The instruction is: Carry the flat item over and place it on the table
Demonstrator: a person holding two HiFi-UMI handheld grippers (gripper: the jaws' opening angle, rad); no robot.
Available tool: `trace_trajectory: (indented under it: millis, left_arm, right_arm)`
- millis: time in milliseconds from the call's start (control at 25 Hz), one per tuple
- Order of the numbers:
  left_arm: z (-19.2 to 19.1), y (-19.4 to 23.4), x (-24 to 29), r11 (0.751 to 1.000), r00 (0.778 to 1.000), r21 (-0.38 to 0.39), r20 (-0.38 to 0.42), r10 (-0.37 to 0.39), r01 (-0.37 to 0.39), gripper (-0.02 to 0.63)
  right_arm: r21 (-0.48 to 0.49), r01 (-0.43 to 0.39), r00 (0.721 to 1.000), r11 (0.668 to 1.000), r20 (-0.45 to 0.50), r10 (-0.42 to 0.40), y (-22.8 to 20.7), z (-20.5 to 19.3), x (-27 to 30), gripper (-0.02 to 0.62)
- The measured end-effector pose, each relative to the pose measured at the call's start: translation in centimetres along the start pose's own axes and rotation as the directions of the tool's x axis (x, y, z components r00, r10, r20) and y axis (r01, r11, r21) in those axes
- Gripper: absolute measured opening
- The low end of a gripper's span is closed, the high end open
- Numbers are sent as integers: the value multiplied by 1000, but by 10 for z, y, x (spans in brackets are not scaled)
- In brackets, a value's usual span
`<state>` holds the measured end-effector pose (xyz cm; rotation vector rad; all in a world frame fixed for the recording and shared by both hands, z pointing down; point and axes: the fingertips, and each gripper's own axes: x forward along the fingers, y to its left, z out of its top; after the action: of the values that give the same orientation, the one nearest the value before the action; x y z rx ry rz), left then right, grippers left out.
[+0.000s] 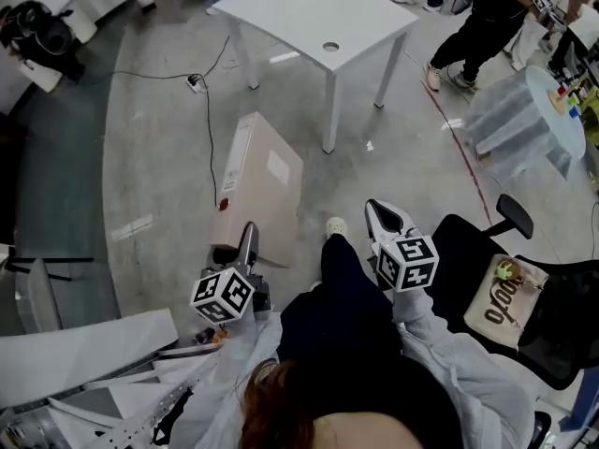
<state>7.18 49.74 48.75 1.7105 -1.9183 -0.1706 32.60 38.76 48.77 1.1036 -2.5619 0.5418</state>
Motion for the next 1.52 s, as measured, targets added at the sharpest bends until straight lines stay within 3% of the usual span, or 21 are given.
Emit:
trace_trajectory:
  millis: [360, 640, 880, 1240, 1520]
  left_arm:
    - [-3, 3, -29, 1000, 999, -14, 41, 5, -5, 278]
    - [2, 0, -11, 1000, 999, -12, 40, 10, -9, 278]
    - [22, 5, 38, 999, 999, -49, 44, 12, -10, 278]
    - [74, 13, 147, 999, 998, -53, 60, 0, 3, 279]
    - [100, 25, 205, 998, 997, -57, 78, 12, -7, 279]
  right_arm:
    - [-4, 25, 1000, 1000, 10, -25, 10, -6, -25, 9]
    - [-7, -8, 1000, 1000, 6, 8, 8, 2, -3, 9]
    - [-9, -19, 1000, 1000, 13, 19, -16, 35, 47, 9]
    - [-8, -37, 999, 999, 10, 37, -67, 97, 153, 9]
    - [-22, -48, 999, 999, 8, 48, -92, 127, 205, 9]
